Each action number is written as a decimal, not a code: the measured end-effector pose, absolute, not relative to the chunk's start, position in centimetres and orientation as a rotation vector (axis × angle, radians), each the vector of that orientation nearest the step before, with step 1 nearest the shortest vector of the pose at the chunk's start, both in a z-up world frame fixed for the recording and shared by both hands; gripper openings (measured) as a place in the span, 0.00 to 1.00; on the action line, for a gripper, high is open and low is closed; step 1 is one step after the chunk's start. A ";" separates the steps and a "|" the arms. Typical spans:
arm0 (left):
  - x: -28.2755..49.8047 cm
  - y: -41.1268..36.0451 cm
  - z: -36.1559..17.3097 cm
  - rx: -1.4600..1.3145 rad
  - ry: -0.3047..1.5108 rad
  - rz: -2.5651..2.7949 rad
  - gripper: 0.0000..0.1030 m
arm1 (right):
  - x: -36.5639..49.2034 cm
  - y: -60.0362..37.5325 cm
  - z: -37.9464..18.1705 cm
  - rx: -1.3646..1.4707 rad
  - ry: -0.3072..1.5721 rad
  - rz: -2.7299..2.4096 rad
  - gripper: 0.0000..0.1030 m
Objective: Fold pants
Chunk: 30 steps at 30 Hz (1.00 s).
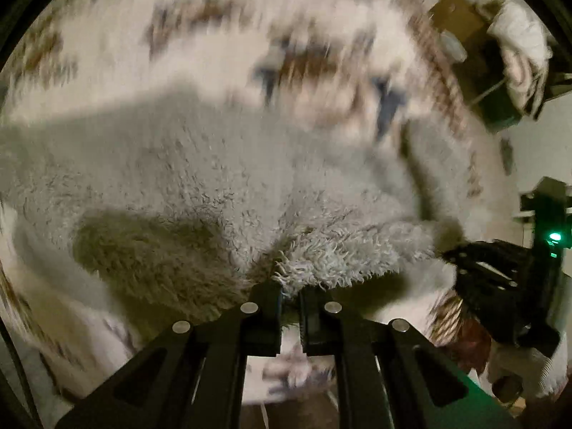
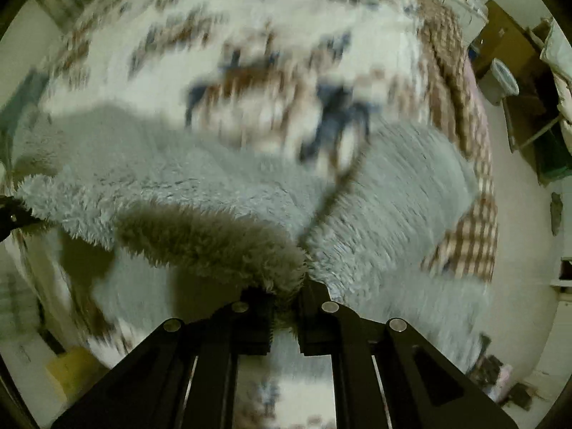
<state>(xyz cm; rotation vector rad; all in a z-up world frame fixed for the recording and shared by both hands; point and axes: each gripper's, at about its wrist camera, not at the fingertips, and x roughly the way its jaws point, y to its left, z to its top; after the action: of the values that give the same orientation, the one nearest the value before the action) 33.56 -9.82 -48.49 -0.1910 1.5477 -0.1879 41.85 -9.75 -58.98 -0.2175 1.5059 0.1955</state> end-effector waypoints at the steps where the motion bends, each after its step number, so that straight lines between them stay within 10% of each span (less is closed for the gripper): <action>1: 32.4 -9.8 -50.6 -0.195 1.589 -0.174 0.05 | 40.1 -9.7 -60.3 -0.243 1.535 0.189 0.10; 5: 30.2 -9.8 -57.0 -0.147 1.689 -0.128 0.09 | 36.2 -8.9 -64.9 -0.301 1.616 0.172 0.15; 8: 30.1 -9.5 -57.3 -0.162 1.679 -0.147 0.21 | 35.8 -9.1 -66.0 -0.227 1.666 0.150 0.38; 10: 29.8 -9.1 -55.6 -0.170 1.646 -0.144 0.57 | 35.4 -9.5 -64.5 -0.127 1.652 0.159 0.77; 12: 29.1 -8.7 -53.8 -0.166 1.615 -0.139 0.98 | 34.7 -10.1 -62.2 -0.016 1.643 0.158 0.92; 20: 28.3 -7.9 -49.1 -0.013 1.441 0.027 0.99 | 36.6 -16.9 -55.0 0.223 1.484 -0.065 0.92; 28: 33.8 -11.9 -51.0 0.055 1.369 0.094 0.99 | 49.2 -16.9 -63.2 0.063 1.530 -0.193 0.91; 30: 34.6 -13.2 -50.9 0.075 1.362 0.084 0.99 | 50.0 -17.6 -64.9 0.052 1.568 -0.220 0.73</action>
<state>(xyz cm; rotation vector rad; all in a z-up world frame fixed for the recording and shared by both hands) 34.56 -13.17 -50.87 0.0755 1.3616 0.0843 50.02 -17.62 -64.92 0.0519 1.5677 -0.2196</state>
